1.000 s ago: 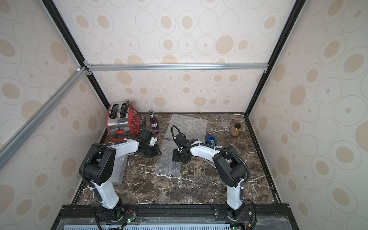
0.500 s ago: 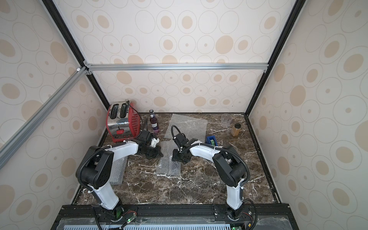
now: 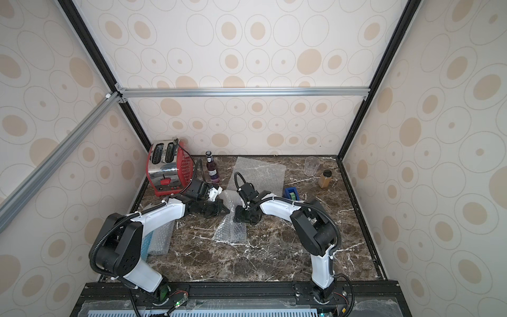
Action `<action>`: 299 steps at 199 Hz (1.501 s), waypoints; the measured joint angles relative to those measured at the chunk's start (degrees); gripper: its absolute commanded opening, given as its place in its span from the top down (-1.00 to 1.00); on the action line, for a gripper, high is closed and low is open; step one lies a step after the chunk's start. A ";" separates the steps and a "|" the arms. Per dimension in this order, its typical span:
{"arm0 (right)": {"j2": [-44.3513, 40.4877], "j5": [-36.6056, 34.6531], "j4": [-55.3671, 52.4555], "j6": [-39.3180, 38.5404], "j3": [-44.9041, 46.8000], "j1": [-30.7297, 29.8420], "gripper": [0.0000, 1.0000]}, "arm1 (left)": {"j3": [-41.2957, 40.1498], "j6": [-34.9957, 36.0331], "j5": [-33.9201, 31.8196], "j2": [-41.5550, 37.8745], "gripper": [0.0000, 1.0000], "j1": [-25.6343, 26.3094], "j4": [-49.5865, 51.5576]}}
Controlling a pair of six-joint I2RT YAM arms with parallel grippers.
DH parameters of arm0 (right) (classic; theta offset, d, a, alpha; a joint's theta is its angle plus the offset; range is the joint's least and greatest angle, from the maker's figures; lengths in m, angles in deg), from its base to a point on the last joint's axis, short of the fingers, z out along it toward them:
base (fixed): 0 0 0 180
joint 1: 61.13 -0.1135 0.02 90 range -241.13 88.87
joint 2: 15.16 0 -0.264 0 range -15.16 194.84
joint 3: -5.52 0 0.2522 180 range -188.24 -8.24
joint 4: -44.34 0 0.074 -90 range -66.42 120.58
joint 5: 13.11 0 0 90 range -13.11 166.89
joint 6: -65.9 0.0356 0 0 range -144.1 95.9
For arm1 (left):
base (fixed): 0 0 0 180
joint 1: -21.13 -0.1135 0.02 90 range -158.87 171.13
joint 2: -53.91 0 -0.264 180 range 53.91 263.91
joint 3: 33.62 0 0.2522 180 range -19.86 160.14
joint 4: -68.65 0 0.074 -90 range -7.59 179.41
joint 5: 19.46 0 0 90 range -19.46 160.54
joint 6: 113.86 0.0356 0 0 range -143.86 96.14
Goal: Wrap wine bottles in bubble wrap
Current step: Wrap the wine bottle in bubble wrap.
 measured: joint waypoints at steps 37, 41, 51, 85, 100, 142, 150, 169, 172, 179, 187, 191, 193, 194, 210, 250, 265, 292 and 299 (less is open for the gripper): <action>0.13 0.46 0.39 0.04 0.02 -0.02 0.25 | 3.15 -1.22 1.18 4.37 1.00 1.11 0.44; 0.13 0.50 0.44 0.04 0.04 -0.02 0.25 | 3.63 -1.33 1.33 4.96 1.00 1.18 0.55; 0.13 0.57 0.63 0.02 0.17 0.00 0.25 | 4.55 -1.40 1.25 5.97 1.00 1.31 1.16; -0.50 1.33 2.23 0.17 1.70 0.46 0.25 | 4.13 1.31 -5.09 3.04 0.87 0.63 5.64; -0.79 1.73 2.99 0.13 2.38 0.70 0.25 | 0.74 2.91 -9.49 -1.70 0.55 -0.72 5.97; -0.72 2.69 3.26 -0.02 2.43 1.07 0.25 | -3.54 6.03 -19.37 -9.88 0.36 -9.18 8.39; -0.68 2.78 3.30 -0.02 2.43 1.09 0.25 | -3.54 5.84 -18.60 -9.92 0.41 -9.46 7.48; -0.55 2.84 3.28 -0.04 2.32 1.11 0.25 | -2.97 3.89 -14.01 -8.02 0.58 -8.76 4.87; -0.55 2.84 3.28 -0.04 2.32 1.11 0.25 | -2.71 3.78 -13.20 -7.41 0.59 -8.63 4.61; -0.55 2.86 3.28 -0.02 2.32 1.11 0.26 | -1.84 3.04 -11.58 -5.81 0.60 -8.24 3.93; -0.55 2.89 3.28 -0.04 2.32 1.11 0.26 | -0.70 2.47 -9.90 -3.65 0.63 -7.69 2.97; -0.55 2.86 3.30 -0.04 2.32 1.11 0.26 | -0.17 2.34 -9.16 -2.64 0.65 -7.41 2.60; -0.55 2.86 3.30 -0.04 2.32 1.11 0.26 | 0.15 2.25 -8.90 -2.14 0.65 -7.26 2.45; -0.55 2.86 3.30 -0.04 2.32 1.11 0.26 | 0.35 2.23 -8.66 -1.84 0.66 -7.13 2.34; -0.48 2.89 3.17 -0.02 2.12 1.11 0.26 | 3.19 1.77 -6.27 2.51 0.66 -5.81 1.70; -0.44 2.93 3.15 -0.02 2.10 1.11 0.26 | 10.80 1.16 -1.42 12.57 0.65 -4.37 1.11; -0.44 2.91 3.13 -0.04 2.10 1.11 0.26 | 13.57 1.18 -0.61 16.28 0.67 -4.31 1.62; -0.44 2.89 3.15 -0.04 2.10 1.11 0.26 | 15.72 1.18 0.39 21.18 0.72 -3.78 1.92; -0.44 2.91 3.15 -0.04 2.10 1.11 0.26 | 16.24 1.18 0.72 22.27 0.73 -3.52 2.29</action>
